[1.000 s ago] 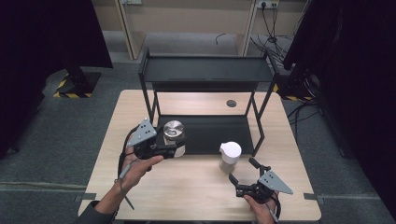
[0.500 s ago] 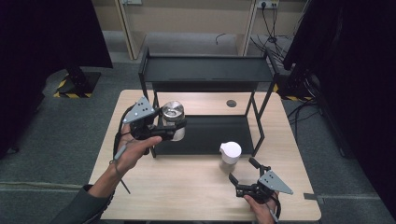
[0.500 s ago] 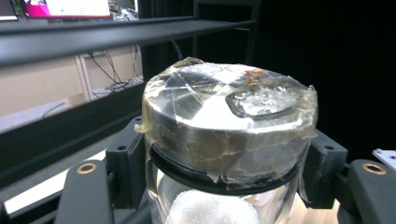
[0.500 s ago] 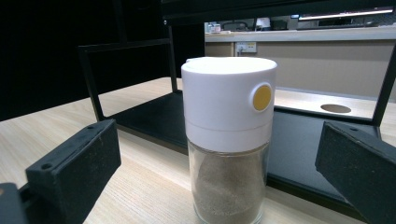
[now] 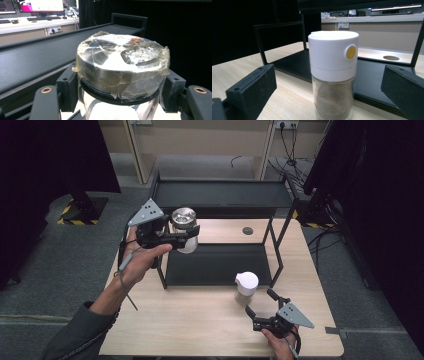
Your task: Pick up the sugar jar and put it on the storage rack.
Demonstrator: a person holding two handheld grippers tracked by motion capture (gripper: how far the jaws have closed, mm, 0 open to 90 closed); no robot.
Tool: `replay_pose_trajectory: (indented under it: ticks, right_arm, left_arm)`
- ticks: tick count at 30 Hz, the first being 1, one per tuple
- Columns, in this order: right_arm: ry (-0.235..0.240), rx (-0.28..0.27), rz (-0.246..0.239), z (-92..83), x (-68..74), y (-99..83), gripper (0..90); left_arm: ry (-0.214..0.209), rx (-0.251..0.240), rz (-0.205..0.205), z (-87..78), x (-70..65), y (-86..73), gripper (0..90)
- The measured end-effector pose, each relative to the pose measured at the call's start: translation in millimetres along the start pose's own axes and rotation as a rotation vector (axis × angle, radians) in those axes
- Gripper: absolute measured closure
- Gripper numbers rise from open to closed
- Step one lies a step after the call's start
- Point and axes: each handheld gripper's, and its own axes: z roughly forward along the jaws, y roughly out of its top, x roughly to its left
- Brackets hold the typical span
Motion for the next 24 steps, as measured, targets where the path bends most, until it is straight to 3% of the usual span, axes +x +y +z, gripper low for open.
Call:
replay_pose_trajectory:
  ticks: [24]
  right_arm:
    - [0.001, 0.001, 0.003, 0.0, -0.2, 0.0, 0.3]
  left_arm:
    - [0.088, -0.028, -0.005, 13.3, 0.7, 62.1, 31.4]
